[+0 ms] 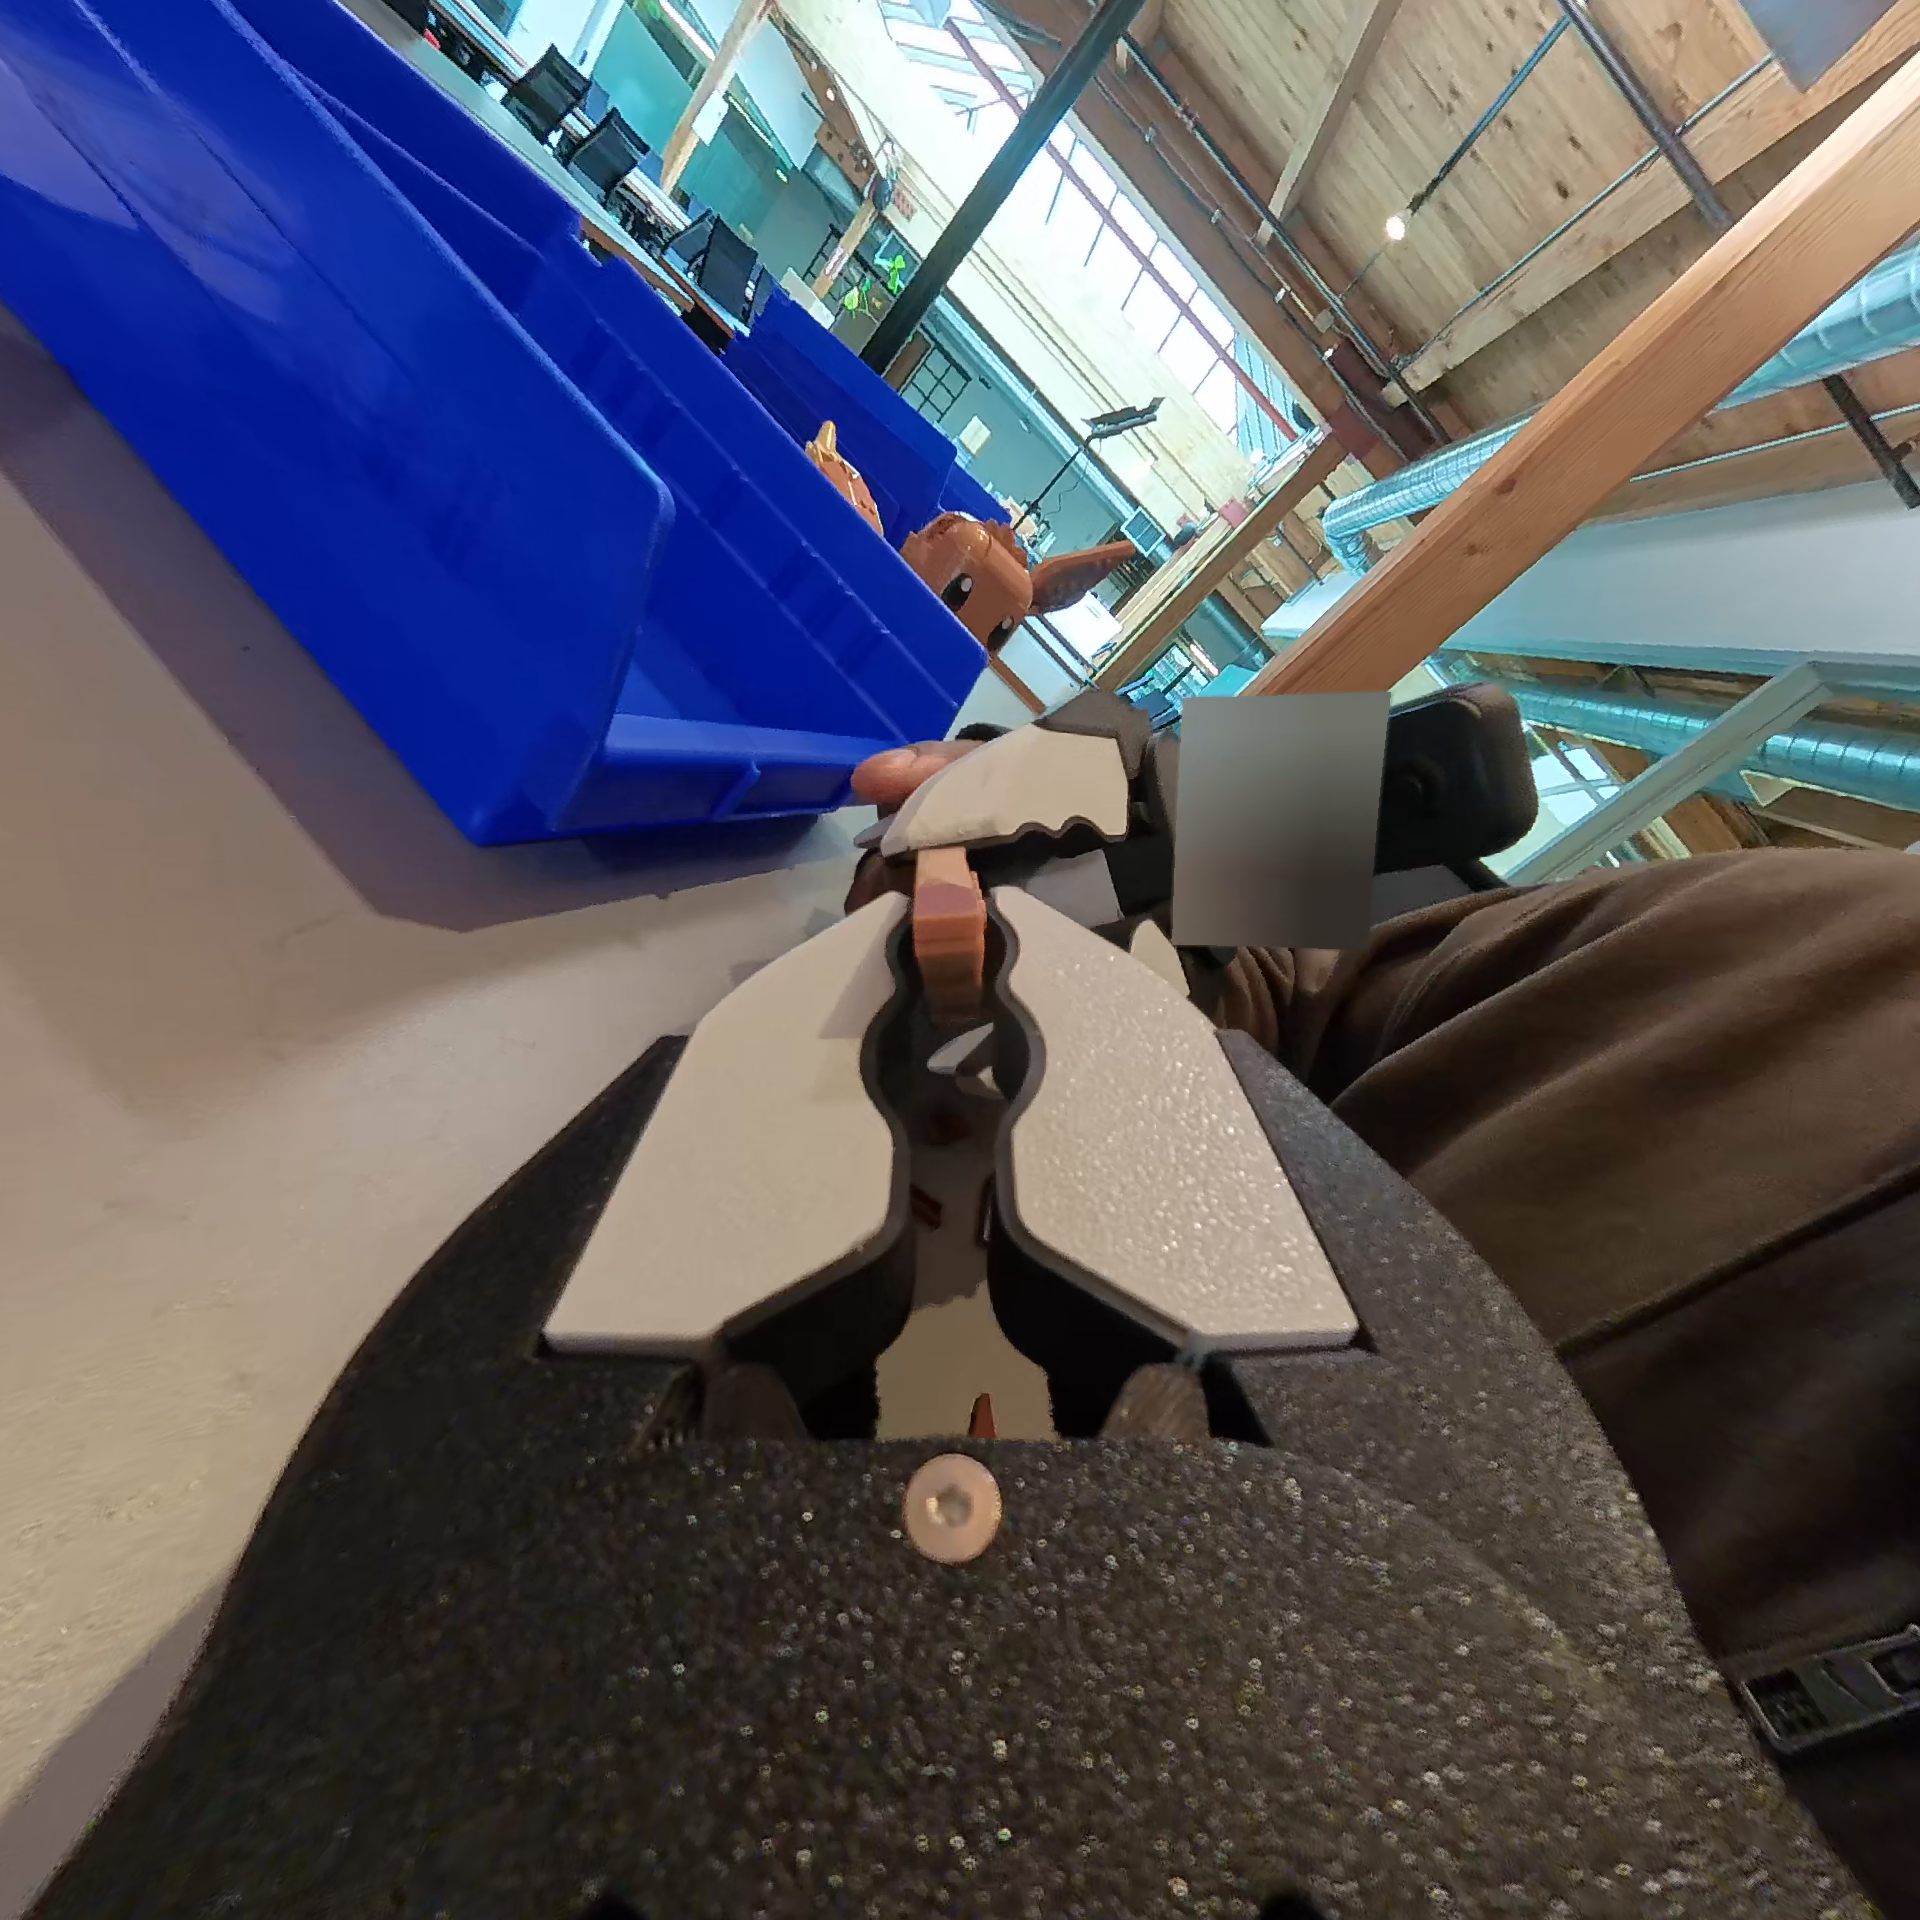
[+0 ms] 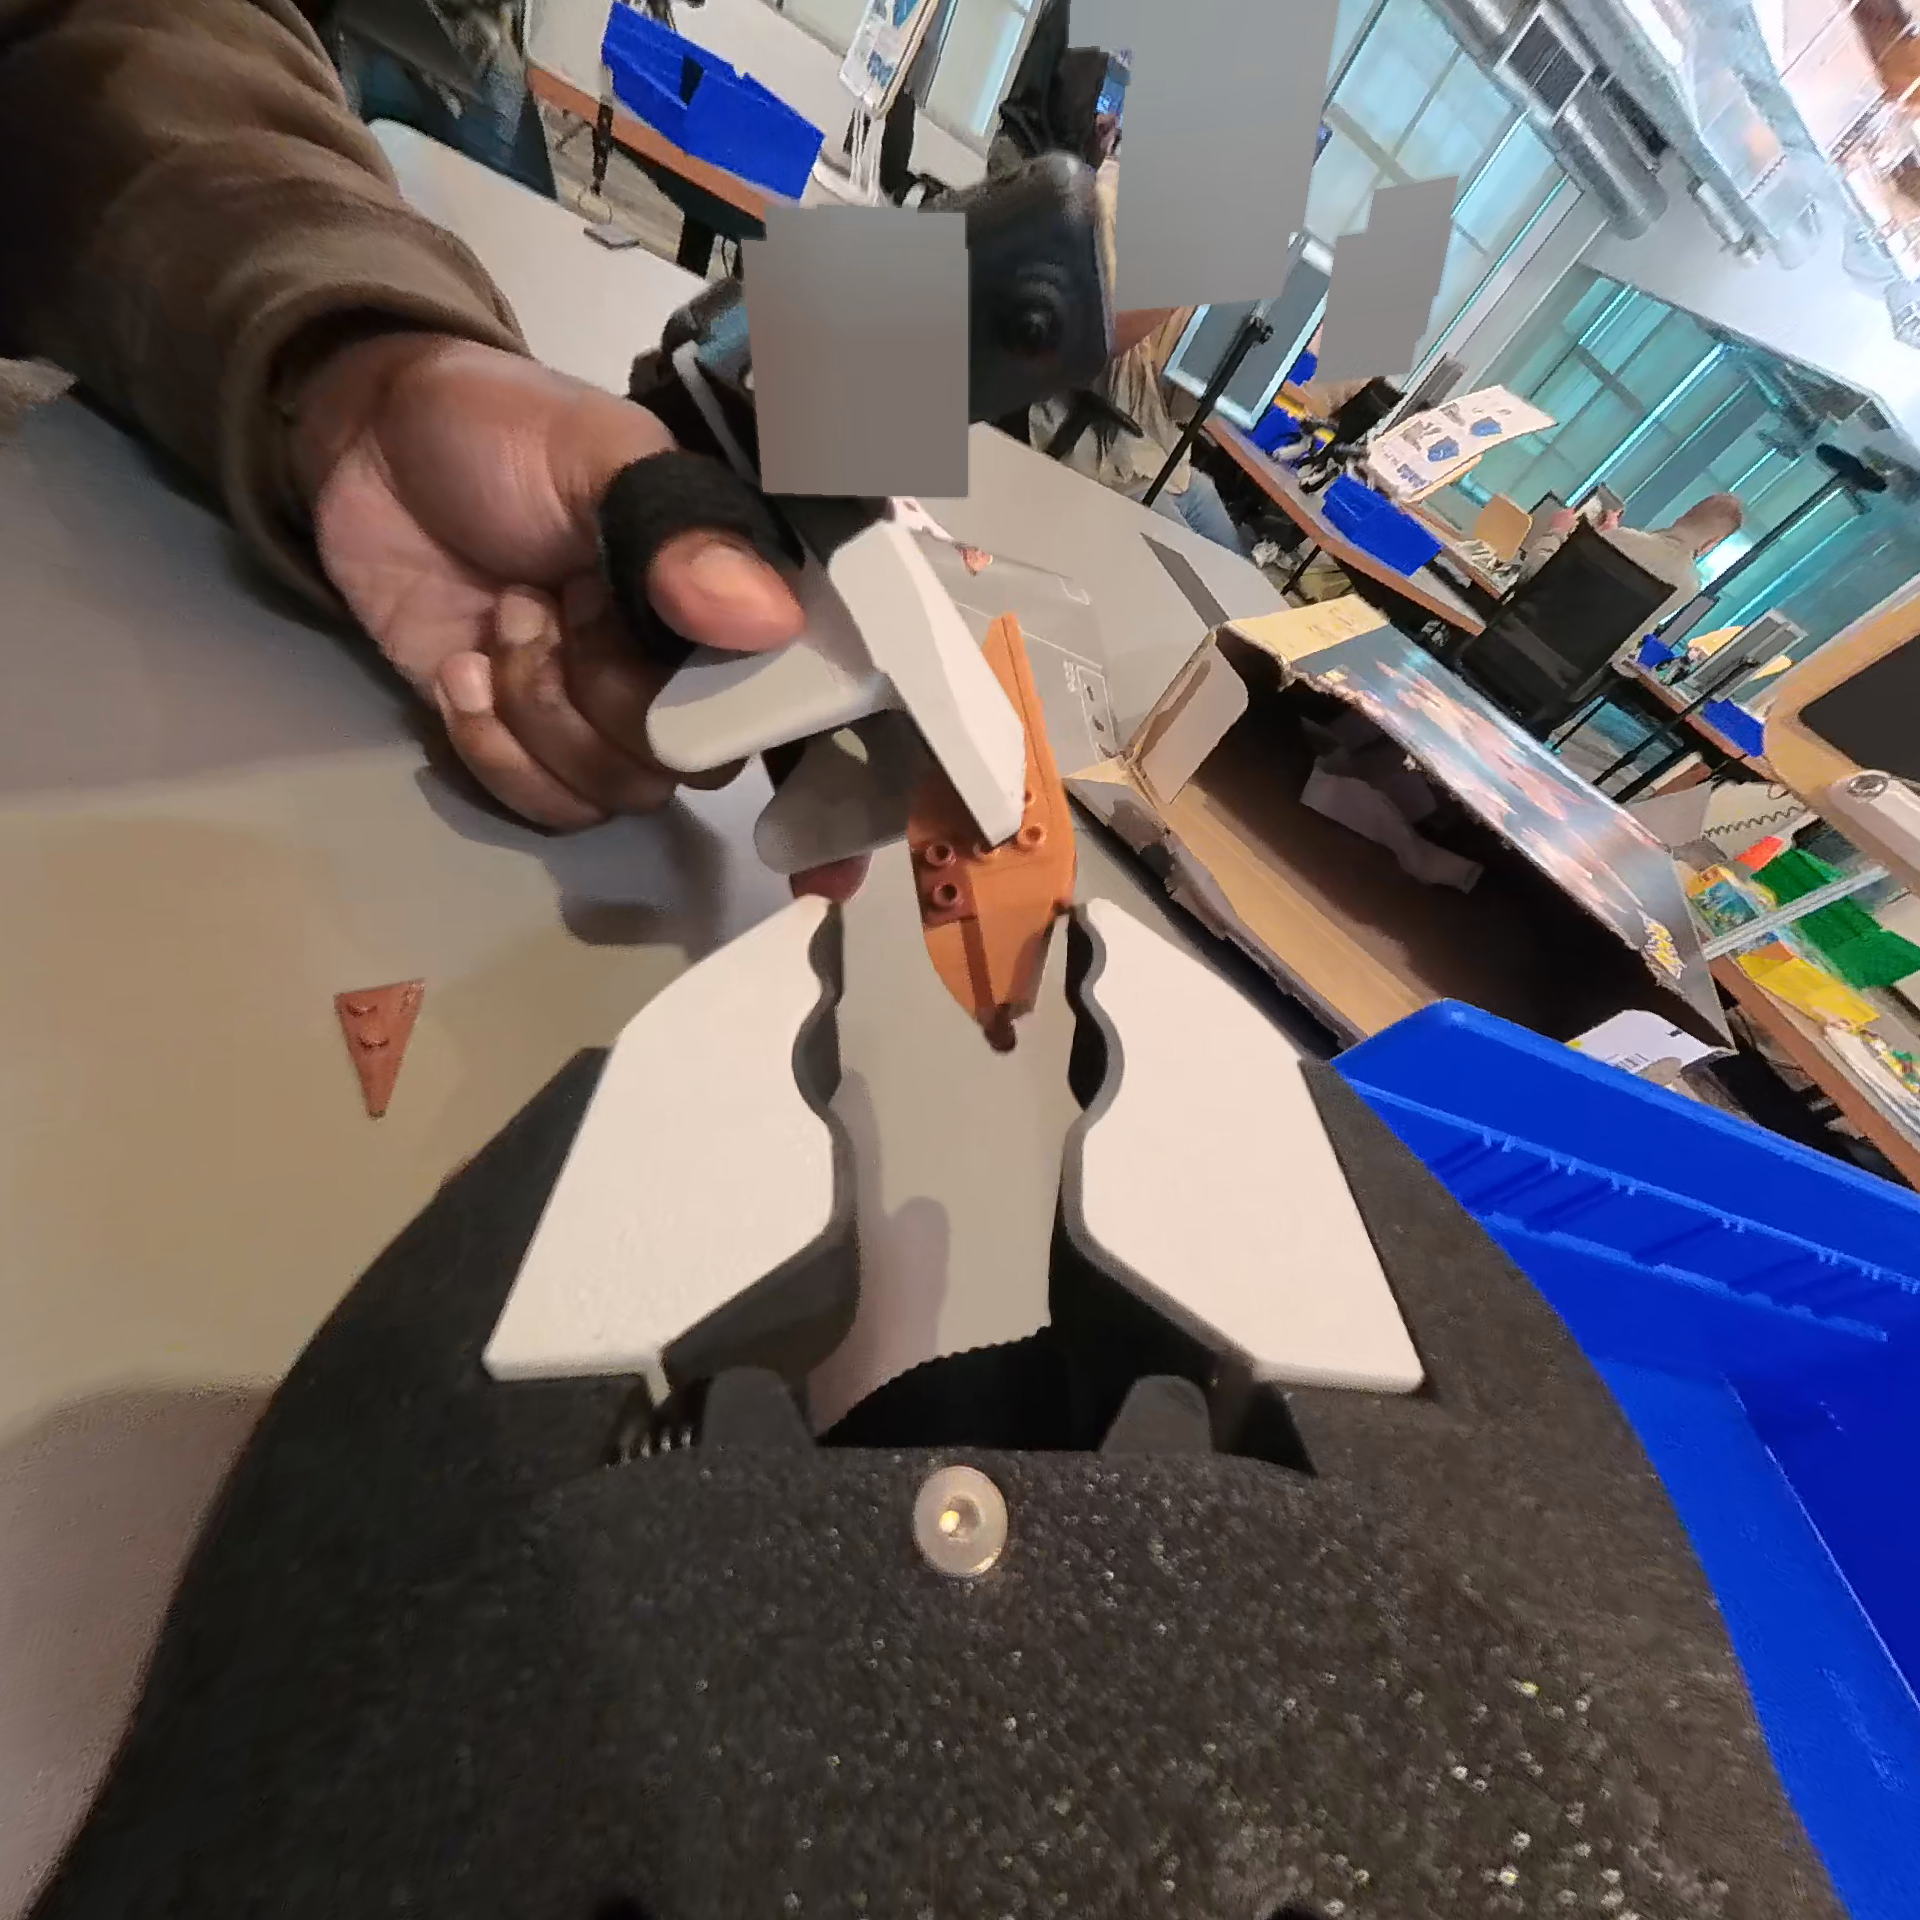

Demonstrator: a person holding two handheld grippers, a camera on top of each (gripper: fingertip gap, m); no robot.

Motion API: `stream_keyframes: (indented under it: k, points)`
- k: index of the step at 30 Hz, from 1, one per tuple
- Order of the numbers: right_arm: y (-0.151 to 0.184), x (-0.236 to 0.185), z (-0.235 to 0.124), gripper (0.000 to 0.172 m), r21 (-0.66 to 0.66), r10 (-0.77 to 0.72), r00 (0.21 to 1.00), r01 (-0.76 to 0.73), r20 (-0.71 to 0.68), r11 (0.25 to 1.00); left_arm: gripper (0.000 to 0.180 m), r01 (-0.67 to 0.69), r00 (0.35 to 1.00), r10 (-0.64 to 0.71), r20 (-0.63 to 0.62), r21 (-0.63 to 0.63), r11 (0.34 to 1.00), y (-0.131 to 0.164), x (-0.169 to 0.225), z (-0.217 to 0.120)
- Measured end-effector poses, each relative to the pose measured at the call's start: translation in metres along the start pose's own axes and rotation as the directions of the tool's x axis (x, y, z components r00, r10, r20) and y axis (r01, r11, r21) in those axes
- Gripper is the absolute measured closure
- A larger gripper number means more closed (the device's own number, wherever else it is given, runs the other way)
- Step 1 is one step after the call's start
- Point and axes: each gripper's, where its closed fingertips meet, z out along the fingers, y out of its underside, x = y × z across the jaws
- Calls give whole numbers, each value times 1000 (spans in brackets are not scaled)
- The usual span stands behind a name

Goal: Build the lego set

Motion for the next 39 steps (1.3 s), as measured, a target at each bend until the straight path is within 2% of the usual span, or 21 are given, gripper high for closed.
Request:
stream_keyframes:
  k: [9, 13, 18, 25, 29, 39]
  points:
    - [21, -1, -16, 131, -158, 61, 992, -43, 108, 987, 170, -22, 997, 16, 69, 87, 996, -25, -21, -16]
    - [24, -23, -20, 131, -253, 97, 968, -36, 231, 967, 170, -23, 997, 16, 76, 99, 995, -29, -25, -19]
    - [16, -60, -20, 133, -308, 126, 922, -7, 366, 951, 170, -46, 996, 39, 76, 90, 995, -27, -22, -18]
    - [19, -98, -11, 133, -369, 92, 884, 95, 459, 924, 170, -64, 995, 57, 79, 81, 995, -25, -21, -18]
    - [34, -102, -4, 134, -422, 53, 883, 169, 467, 891, 170, -75, 994, 68, 81, 76, 994, -24, -20, -17]
    - [39, -73, 12, 135, -423, -11, 943, 160, 332, 892, 170, -80, 994, 74, 85, 79, 994, -24, -19, -17]
